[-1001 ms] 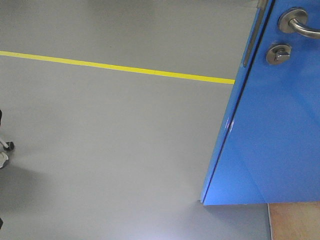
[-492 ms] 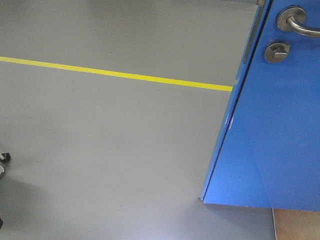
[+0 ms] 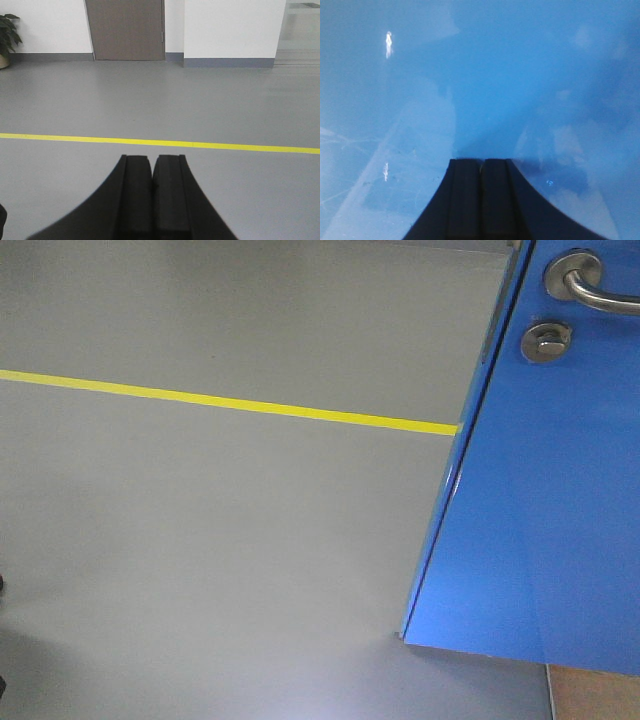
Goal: Move to blue door and open it
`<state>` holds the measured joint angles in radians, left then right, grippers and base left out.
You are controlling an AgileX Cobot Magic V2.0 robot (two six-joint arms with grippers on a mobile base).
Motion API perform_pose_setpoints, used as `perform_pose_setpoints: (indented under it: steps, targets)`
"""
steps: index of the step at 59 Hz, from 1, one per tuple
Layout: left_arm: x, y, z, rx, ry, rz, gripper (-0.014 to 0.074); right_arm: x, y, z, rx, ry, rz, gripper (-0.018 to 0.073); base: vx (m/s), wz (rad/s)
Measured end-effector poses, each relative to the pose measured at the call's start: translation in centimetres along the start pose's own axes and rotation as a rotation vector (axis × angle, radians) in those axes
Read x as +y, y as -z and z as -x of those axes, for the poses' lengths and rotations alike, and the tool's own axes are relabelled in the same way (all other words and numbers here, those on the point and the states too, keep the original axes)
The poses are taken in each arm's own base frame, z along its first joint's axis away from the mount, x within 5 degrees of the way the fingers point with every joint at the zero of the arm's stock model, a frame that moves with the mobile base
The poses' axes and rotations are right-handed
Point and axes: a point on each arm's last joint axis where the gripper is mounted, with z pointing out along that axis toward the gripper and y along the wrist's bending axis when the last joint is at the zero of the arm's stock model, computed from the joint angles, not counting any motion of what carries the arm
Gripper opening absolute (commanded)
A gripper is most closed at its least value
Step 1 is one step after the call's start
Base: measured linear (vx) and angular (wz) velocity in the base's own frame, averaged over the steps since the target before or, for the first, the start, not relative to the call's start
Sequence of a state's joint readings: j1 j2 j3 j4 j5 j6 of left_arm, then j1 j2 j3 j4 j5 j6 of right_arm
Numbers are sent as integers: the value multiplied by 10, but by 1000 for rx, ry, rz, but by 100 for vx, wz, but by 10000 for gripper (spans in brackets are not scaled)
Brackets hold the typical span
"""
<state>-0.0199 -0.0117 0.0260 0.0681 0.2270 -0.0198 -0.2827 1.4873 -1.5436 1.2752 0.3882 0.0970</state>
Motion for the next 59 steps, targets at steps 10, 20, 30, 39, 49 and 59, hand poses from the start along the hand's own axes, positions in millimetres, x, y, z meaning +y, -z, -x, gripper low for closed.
perform_pose_setpoints:
  steps: [10,20,30,39,49,59]
  targets:
    - [0,0,0,0,0,0,73,0,0,0,1,0,0,11,15,-7]
    - [0,0,0,0,0,0,73,-1,-1,0,-2,-2,-2,11,12,-10]
    - [0,0,0,0,0,0,73,-3,-3,0,0,-4,-7,11,8,-11]
    - [0,0,0,0,0,0,73,-4,-3,1,-6,-4,-8,11,5,-8]
    - [0,0,0,0,0,0,73,-4,-3,1,-6,-4,-8,11,2,-4]
    - [0,0,0,0,0,0,73,-4,-3,1,-4,-4,-8,11,0,-1]
